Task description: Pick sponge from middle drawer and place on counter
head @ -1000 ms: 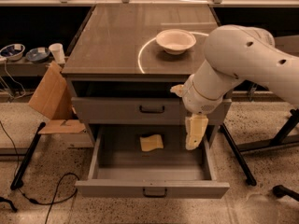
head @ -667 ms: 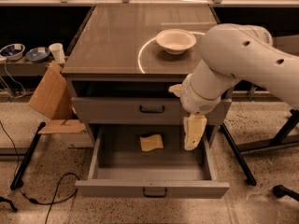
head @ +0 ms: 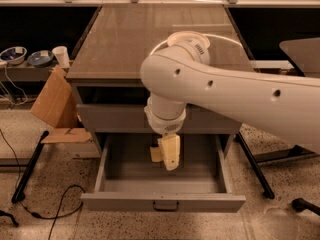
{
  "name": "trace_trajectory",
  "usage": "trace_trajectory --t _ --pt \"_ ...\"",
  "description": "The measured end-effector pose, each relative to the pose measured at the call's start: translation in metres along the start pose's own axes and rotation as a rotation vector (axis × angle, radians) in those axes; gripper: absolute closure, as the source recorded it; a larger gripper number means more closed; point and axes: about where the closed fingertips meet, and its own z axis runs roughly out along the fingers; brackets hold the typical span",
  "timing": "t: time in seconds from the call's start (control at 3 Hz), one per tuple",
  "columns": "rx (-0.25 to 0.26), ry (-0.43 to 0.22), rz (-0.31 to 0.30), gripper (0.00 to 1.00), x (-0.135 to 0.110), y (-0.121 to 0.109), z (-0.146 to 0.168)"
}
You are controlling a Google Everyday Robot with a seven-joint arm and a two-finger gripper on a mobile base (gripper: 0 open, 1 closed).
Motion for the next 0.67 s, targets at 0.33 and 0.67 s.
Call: trace_trajectory --t 0.33,0.67 --pt "-0.025 0.009 -0.020 0.00 -0.014 -0.011 0.037" --pt "-0.042 -0.012 -0.009 0.00 -0.012 -0.015 0.076"
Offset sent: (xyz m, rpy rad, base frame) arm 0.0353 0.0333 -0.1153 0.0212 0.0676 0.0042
